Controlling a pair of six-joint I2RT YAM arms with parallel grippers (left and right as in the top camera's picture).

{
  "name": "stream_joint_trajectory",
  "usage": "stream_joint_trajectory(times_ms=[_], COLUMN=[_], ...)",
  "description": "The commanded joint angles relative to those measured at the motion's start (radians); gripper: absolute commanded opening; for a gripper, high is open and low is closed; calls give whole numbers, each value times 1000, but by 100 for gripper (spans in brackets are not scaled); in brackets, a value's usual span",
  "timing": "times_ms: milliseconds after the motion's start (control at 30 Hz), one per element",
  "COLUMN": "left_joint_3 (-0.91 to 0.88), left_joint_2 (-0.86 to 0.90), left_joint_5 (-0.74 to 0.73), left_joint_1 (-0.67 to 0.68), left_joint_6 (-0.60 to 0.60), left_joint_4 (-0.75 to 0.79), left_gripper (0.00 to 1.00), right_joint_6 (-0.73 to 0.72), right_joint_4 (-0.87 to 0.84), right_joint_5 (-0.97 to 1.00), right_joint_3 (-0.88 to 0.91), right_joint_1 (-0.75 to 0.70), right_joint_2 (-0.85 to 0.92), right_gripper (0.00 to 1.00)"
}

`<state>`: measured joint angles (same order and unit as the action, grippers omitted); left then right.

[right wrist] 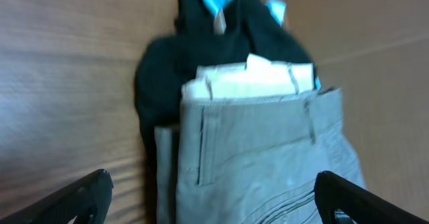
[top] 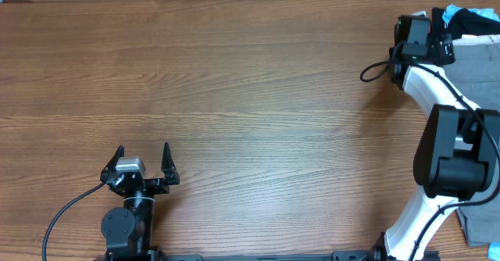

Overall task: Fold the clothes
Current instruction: 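Reach the right gripper to the clothes stack and grasp the grey pants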

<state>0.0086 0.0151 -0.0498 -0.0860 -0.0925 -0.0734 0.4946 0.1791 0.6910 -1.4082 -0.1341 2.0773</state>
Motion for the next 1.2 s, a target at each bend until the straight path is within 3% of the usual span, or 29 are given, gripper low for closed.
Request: stream_joint_trajectory(times_ms=[0,200,300,433,500,633,867,1033,1167], left_joint_3=[-4,-4,-4,-4,-4,-4,-4,-4,-4], left_joint_2=[-11,-11,-11,-11,-11,-11,-11,-11,-11], left_joint_5=[8,8,8,8,8,8,8,8,8], left_joint_1=[-7,-7,-7,-7,-7,-7,-7,-7,-7], left_joint_6=[29,29,29,29,29,29,29,29,29], left_joint_4=[-1,-1,-1,-1,-1,-1,-1,-1,-1], left_gripper=[100,100,100,100,100,100,100,100,100], right_joint_6=[7,3,3,0,-1,-16,-53,-59,-103], right_joint_4=[17,43,36,25,33,63,60,54,54], right_joint_5=[13,-57,-58,-58,-69,-136,-205,-207,-203], right_joint_3=[-30,-30,-30,-30,-30,-30,-30,-30,-30], right_joint_1=[-32,-53,-53,-60,-69,-92,-109,-111,-119], right_joint_2=[45,72,77,78,78,79,79,79,79], right_gripper=[98,93,72,68,60,68,67,36,18])
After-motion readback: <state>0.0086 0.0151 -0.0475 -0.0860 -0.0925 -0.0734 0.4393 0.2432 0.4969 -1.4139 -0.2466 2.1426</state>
